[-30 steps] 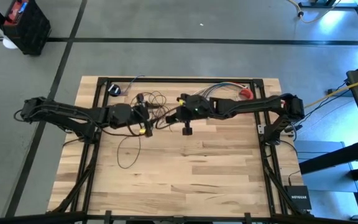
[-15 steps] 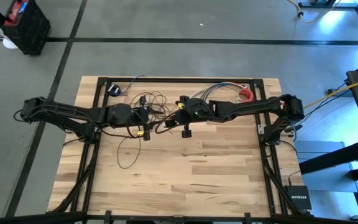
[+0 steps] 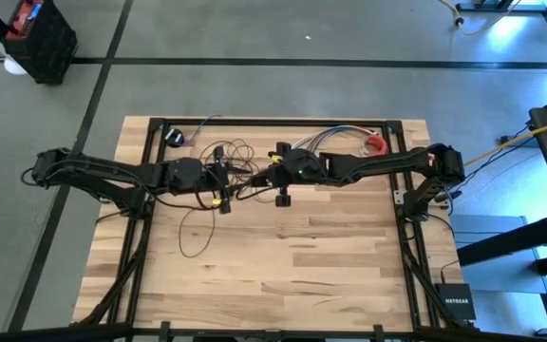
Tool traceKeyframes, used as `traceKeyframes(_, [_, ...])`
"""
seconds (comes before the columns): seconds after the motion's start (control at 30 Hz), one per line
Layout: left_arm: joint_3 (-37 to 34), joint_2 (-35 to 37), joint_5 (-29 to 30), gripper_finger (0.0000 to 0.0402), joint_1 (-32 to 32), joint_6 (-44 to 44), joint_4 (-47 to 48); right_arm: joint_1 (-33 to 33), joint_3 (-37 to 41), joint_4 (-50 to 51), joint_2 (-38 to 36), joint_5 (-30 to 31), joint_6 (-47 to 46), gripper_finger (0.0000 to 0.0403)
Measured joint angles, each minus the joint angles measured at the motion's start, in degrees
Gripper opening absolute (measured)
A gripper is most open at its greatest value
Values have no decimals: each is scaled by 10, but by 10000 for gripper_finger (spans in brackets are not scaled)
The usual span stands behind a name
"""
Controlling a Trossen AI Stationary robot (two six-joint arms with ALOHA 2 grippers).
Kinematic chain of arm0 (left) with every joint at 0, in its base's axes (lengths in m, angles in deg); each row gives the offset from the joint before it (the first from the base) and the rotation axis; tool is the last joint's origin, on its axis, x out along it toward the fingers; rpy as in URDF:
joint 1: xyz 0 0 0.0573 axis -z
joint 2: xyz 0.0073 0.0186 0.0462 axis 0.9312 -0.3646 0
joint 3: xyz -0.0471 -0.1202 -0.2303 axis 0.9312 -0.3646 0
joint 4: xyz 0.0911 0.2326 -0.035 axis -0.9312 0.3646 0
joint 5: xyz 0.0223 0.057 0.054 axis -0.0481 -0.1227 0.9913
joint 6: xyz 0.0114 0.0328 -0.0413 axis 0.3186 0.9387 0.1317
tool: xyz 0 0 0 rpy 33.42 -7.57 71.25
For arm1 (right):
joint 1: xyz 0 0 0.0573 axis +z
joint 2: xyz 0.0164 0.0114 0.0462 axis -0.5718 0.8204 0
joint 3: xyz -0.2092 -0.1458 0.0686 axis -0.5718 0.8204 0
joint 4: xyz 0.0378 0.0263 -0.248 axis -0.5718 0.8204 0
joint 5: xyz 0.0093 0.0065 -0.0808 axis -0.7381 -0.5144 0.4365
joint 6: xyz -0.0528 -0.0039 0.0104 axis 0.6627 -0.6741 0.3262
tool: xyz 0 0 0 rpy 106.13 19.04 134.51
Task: Coiling cords
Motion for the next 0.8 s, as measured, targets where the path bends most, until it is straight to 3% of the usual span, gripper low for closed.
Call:
traceKeyframes(0.33, [0,0,3,121,-5,5,0,1,1,-15,0,-37,-3,3])
traceKeyframes(0.57, [0,-1,3,12,-5,31,-2,0,2,-20,0,-54,-2,16])
traceKeyframes(0.8, [0,0,6,3,-5,29,-5,0,2,-20,0,-56,-2,43])
